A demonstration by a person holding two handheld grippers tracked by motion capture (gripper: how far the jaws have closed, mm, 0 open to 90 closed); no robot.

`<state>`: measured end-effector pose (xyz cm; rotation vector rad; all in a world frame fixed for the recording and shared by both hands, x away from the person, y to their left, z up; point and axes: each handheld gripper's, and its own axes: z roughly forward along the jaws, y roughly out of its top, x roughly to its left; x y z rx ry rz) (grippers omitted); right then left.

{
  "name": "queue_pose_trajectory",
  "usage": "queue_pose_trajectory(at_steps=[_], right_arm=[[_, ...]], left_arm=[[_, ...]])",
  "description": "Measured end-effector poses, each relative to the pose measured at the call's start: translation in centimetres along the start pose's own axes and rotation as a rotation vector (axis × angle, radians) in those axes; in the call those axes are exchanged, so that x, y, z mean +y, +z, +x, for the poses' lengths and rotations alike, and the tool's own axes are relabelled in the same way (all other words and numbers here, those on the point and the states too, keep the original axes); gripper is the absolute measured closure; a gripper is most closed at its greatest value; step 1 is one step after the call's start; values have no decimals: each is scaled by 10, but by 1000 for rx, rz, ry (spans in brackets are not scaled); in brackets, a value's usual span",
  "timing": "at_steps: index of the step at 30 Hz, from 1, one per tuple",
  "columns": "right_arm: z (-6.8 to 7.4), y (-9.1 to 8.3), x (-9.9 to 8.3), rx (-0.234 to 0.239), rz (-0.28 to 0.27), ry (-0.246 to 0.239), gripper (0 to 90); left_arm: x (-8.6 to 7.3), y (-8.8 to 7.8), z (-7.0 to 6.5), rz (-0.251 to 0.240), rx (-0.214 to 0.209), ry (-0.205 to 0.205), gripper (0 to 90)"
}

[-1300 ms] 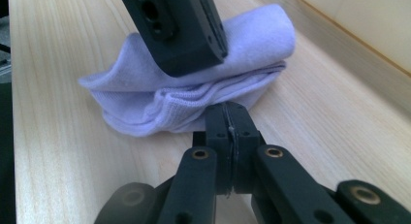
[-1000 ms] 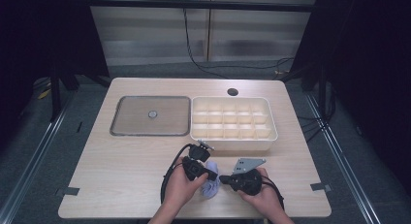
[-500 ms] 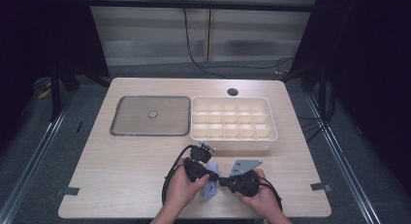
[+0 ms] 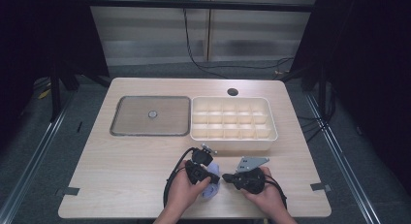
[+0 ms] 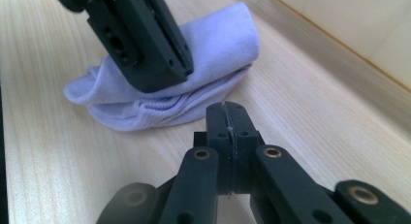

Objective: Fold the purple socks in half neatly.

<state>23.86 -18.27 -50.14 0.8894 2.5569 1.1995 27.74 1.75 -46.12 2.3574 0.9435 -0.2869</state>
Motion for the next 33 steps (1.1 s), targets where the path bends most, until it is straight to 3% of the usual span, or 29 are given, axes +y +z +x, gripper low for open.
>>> queue_pose_trajectory(at_steps=[10,14,19,28,33], right_arm=[[-6,-12,-3,-16,-30,32,900],[-7,-14,-3,-19,-39,35,900],[-8,-15,-1,-23,-46,42,900],[-6,-14,5,-22,-46,25,900],[-6,-12,3,-21,-43,27,900]], left_arm=[[-9,4,-3,-37,20,13,831],[-10,5,-8,-44,49,40,833],[-13,7,-6,-58,47,43,841],[-15,10,-13,-67,99,114,846],[-18,9,-10,-92,75,105,845]])
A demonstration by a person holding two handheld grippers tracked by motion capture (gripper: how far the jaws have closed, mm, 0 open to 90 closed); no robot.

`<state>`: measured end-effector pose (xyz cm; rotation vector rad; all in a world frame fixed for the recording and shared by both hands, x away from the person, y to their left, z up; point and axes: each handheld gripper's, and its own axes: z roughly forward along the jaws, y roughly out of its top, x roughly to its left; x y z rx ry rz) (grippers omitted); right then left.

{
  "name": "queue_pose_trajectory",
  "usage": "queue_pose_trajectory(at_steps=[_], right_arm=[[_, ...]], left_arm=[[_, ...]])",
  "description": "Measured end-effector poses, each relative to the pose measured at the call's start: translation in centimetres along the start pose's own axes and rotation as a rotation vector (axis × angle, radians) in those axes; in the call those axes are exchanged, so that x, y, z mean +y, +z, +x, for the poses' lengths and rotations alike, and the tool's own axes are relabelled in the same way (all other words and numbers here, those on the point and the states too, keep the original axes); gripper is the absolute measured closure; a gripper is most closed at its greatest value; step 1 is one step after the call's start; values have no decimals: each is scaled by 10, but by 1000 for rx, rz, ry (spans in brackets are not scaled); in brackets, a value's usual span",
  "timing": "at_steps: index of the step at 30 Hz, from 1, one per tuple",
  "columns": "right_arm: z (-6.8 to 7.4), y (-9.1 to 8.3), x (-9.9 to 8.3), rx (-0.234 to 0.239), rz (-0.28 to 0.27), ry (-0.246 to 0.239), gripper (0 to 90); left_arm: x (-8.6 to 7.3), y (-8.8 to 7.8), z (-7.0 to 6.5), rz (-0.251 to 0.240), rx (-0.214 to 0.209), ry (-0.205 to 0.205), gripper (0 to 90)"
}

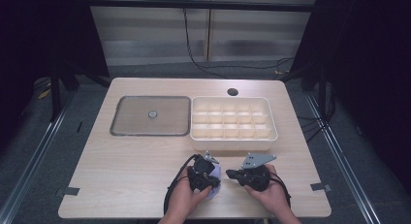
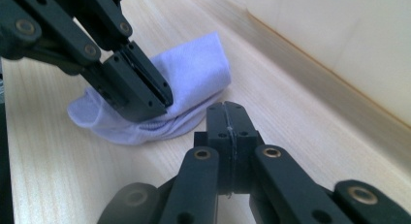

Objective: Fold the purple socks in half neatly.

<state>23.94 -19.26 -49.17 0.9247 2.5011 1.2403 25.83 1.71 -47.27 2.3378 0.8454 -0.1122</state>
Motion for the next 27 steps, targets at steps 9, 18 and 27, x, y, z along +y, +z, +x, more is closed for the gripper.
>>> queue_pose_trajectory(at_steps=[9,18,27], right_arm=[[-1,1,-1,8,0,2,900],[2,6,-2,12,15,-11,900],[2,4,-2,5,18,-13,900]], left_arm=[[6,-3,-3,43,-21,-5,757],[14,-12,-1,56,-66,-14,740],[23,-24,0,42,-60,0,763]])
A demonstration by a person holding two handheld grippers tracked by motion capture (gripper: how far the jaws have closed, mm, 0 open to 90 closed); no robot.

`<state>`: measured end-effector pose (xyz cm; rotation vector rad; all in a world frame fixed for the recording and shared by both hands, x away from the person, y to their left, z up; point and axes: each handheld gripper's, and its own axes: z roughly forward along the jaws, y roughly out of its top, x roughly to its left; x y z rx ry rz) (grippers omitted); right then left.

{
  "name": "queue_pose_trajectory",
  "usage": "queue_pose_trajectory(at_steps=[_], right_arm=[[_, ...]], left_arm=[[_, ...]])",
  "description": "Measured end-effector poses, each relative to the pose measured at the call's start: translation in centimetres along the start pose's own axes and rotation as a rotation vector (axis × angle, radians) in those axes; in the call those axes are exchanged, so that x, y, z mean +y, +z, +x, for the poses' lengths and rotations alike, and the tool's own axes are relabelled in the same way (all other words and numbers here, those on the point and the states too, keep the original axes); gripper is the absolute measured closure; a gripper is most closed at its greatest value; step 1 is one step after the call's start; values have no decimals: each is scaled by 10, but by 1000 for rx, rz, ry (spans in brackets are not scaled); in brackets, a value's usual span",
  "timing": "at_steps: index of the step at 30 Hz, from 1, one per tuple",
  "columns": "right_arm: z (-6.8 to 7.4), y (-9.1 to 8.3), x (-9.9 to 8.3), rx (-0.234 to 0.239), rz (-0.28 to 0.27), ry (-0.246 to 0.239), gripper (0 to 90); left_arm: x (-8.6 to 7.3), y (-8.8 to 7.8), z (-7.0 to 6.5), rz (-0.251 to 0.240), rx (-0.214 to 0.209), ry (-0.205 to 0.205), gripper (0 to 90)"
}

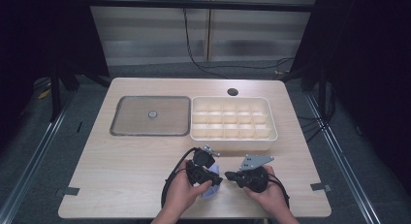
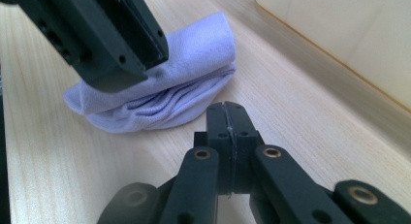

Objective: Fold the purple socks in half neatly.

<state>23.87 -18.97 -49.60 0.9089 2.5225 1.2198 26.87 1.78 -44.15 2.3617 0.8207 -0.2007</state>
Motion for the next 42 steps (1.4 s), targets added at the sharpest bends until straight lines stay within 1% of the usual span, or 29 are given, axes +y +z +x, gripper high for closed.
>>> queue_pose_trajectory(at_steps=[1,3,4,5,6,9,10,12,14,17,18,22,27,32,35,38,42], right_arm=[[0,0,0,4,-4,5,900],[0,-1,0,1,-3,3,900],[-1,-2,0,-3,-2,1,900],[-1,-2,-1,1,-5,3,900],[-1,-2,-1,1,-3,7,900],[-1,-2,-1,2,-3,5,900],[-1,-1,-1,3,-3,3,900],[0,-1,0,6,-6,3,900],[0,-1,0,5,-3,5,900],[0,-1,0,5,-4,2,900],[0,-2,0,5,-2,8,900],[-2,-1,-1,1,-2,12,900],[-1,-2,-1,-1,-2,15,900],[0,-1,-2,0,3,18,900],[0,-2,-2,-1,3,21,900],[0,-3,-3,-4,4,27,900],[0,-4,-3,-7,3,24,900]], left_arm=[[0,-1,1,-5,-2,-1,764],[1,-4,3,-13,11,-5,769],[1,-5,4,-24,15,-18,776],[1,-6,5,-25,20,-16,780],[2,-8,7,-19,26,-7,786],[0,-9,10,-8,54,-16,801],[-1,-10,11,-2,59,-10,803],[-5,-12,15,-3,80,-20,799],[-10,-14,21,-11,91,-40,787],[-19,-16,30,-6,92,-69,760],[-22,-16,31,-4,94,-77,757],[-29,-17,35,10,104,-75,755],[-34,-15,40,22,118,-84,761],[-39,-6,40,35,116,-82,777],[-38,-2,39,47,115,-72,814],[-37,1,37,57,114,-70,852],[-35,6,33,55,105,-68,887]])
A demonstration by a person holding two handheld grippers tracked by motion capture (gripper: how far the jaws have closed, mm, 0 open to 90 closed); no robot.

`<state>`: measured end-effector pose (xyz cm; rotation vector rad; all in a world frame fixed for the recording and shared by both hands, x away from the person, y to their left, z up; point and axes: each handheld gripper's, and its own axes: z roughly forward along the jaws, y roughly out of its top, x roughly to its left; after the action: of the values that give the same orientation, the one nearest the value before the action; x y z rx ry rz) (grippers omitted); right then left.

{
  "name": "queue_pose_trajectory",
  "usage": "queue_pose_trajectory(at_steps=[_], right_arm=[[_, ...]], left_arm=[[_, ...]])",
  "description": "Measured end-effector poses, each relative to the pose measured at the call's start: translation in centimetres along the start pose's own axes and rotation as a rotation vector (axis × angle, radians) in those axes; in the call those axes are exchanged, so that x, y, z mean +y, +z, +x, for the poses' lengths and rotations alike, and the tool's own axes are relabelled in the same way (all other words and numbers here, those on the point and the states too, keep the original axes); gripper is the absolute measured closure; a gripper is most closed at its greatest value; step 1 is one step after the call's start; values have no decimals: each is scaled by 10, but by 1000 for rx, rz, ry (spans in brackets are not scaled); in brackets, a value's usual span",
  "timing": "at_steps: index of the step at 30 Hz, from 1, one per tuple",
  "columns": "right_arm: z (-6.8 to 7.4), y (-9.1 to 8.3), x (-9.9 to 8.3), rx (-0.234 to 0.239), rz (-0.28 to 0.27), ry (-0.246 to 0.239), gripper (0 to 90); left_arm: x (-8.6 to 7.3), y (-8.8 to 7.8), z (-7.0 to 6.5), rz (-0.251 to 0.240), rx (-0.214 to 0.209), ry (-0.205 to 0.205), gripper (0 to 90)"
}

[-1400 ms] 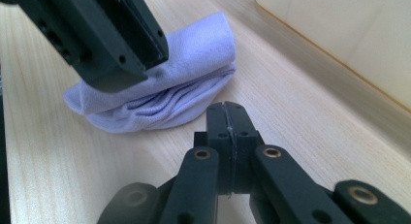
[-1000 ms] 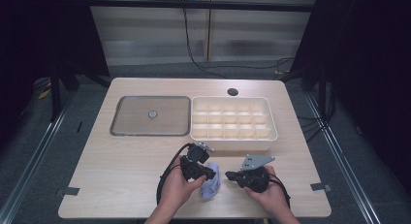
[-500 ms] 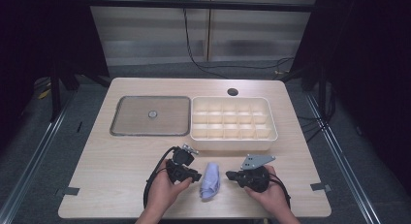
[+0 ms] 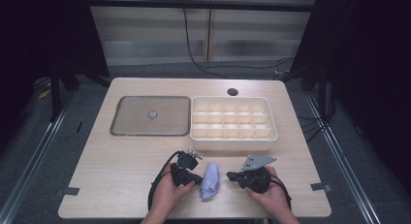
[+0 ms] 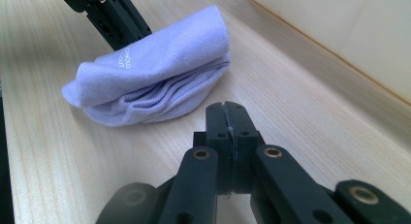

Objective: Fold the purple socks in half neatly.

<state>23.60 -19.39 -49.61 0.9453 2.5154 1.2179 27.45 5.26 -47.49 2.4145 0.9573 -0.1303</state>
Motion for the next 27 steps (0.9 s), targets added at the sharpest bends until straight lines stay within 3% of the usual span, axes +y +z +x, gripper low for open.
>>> queue_pose_trajectory(at_steps=[18,27], right_arm=[[-6,-6,-1,-15,3,52,893],[-9,-17,-2,-39,-1,94,862]], left_arm=[[14,10,-18,-15,-51,24,884],[10,1,-14,-20,-41,36,878]])
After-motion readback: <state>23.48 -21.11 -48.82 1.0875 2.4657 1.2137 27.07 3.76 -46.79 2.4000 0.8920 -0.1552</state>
